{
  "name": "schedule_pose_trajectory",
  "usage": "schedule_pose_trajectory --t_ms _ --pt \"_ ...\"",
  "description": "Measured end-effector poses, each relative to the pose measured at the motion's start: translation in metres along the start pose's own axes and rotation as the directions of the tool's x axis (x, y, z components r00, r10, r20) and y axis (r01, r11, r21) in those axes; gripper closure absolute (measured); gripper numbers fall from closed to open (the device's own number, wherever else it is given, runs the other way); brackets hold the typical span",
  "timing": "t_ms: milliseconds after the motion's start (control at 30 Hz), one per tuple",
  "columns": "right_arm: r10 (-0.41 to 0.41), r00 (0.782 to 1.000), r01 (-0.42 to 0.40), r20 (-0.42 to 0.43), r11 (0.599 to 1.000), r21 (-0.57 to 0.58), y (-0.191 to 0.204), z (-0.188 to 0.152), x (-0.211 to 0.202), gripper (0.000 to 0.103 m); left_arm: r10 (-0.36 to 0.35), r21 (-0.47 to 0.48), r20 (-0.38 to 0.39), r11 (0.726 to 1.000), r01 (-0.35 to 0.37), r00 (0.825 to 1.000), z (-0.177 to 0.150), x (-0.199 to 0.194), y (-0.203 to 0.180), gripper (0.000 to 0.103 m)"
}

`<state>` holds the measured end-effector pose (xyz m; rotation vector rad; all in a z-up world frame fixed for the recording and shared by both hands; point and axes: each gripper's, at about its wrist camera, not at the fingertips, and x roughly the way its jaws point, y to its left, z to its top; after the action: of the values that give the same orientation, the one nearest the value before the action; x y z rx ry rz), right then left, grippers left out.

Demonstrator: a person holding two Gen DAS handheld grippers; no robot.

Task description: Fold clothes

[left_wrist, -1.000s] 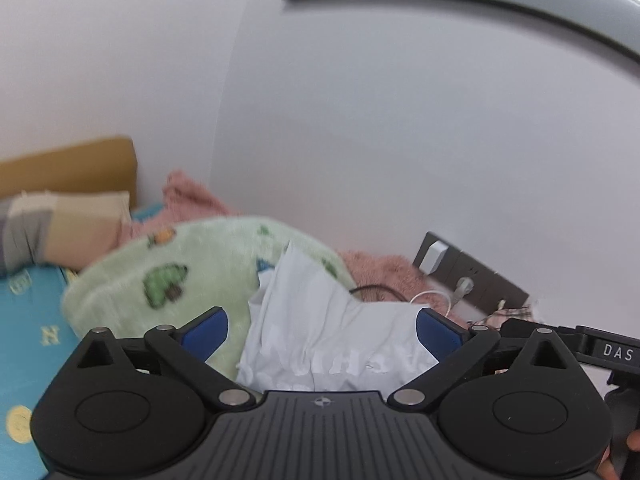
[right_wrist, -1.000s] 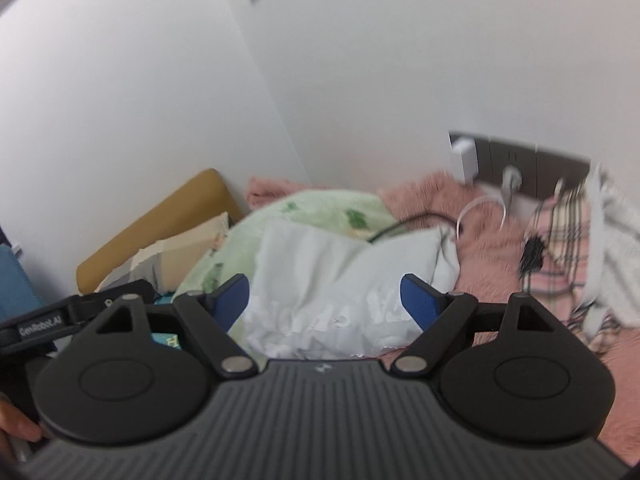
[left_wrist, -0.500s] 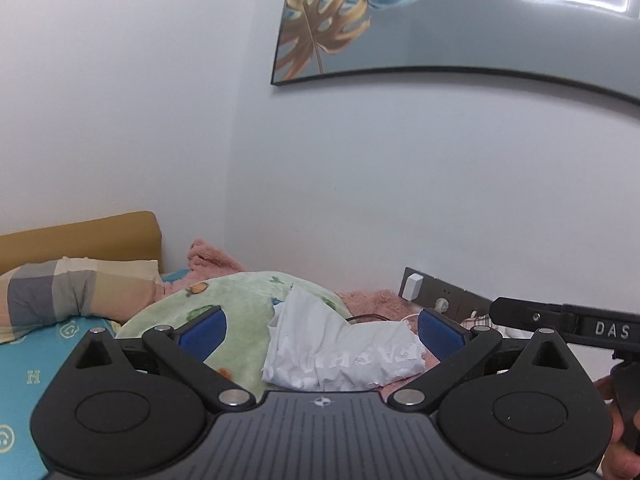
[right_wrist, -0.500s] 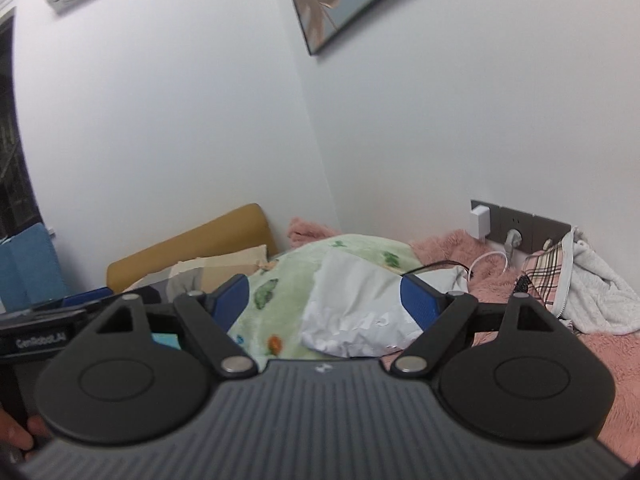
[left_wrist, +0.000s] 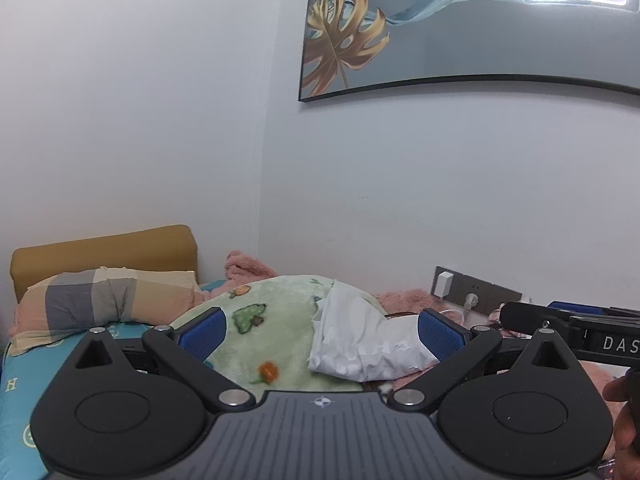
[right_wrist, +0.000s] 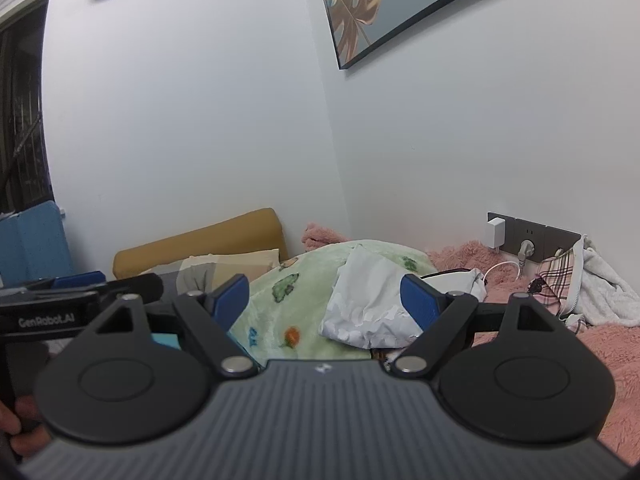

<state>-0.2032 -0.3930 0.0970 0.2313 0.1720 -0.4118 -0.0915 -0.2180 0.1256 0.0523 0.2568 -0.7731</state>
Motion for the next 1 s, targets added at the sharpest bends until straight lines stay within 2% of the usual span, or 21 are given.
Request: schedule_pose_trajectory --t_ms 367,667,1000 --pt "-0.011 1.0 0.012 0.025 0.999 -0.036 0.014 -0.024 0.012 0.019 0.034 -0.016 -0.007 0.999 -0.035 0.999 -0.025 0.01 0.015 0.0" --pt "-0.026 1.0 0.026 0.001 0.999 -0.025 0.015 -0.048 0.033 0.019 0.045 -0.023 -0.005 0.999 -0.045 0.999 -0.042 0.018 0.022 0.0" --pt "-0.043 0.999 0.044 0.006 0.998 -0.047 0.019 -0.059 0.041 0.019 0.046 -0.023 -0.017 0.999 -0.046 0.999 -0.053 0.024 0.022 0.0"
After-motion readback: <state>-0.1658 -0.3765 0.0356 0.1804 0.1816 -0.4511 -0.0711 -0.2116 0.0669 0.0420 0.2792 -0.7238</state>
